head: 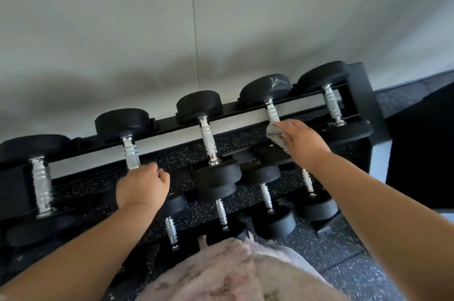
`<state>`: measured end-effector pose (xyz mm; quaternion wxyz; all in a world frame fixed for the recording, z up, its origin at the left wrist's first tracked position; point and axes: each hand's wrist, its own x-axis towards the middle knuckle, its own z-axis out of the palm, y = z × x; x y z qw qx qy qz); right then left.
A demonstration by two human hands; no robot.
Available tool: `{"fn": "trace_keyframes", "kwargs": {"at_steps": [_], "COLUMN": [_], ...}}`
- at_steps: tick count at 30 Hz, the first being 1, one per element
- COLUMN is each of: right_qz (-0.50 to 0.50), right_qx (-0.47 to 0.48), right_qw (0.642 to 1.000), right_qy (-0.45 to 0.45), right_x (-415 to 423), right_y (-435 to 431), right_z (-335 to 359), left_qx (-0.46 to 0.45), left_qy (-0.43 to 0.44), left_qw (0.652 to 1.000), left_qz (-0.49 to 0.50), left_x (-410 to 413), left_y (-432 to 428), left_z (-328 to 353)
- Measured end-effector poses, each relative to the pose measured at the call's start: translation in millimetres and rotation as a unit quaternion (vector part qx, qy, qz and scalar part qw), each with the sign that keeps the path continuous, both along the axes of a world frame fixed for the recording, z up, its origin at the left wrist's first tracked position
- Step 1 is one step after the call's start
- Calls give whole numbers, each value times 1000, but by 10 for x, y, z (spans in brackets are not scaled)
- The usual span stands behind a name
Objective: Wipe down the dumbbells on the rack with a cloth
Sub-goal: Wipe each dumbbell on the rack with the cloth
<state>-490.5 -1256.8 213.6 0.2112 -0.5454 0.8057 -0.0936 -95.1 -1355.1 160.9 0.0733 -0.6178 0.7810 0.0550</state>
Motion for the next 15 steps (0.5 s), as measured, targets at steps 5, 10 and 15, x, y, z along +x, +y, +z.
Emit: {"fn": "trace_keyframes", "kwargs": {"at_steps": [5,10,15], "right_qz": [-170,-19,0], "right_qx": [-41,10,-20], "right_qw": [985,1000,1000], "right_qy": [-4,22,9], "right_x": [-105,305,69], "right_y": [280,543,491], "right_z": [61,-76,-135], "left_qx": [2,33,13], "left_qy": [41,236,211], "left_qw": [995,971,977], "left_qz": [-90,-29,29], "left_x": [-336,-1195,-1748], "left_y": [93,409,395], "left_z": [38,149,43]}}
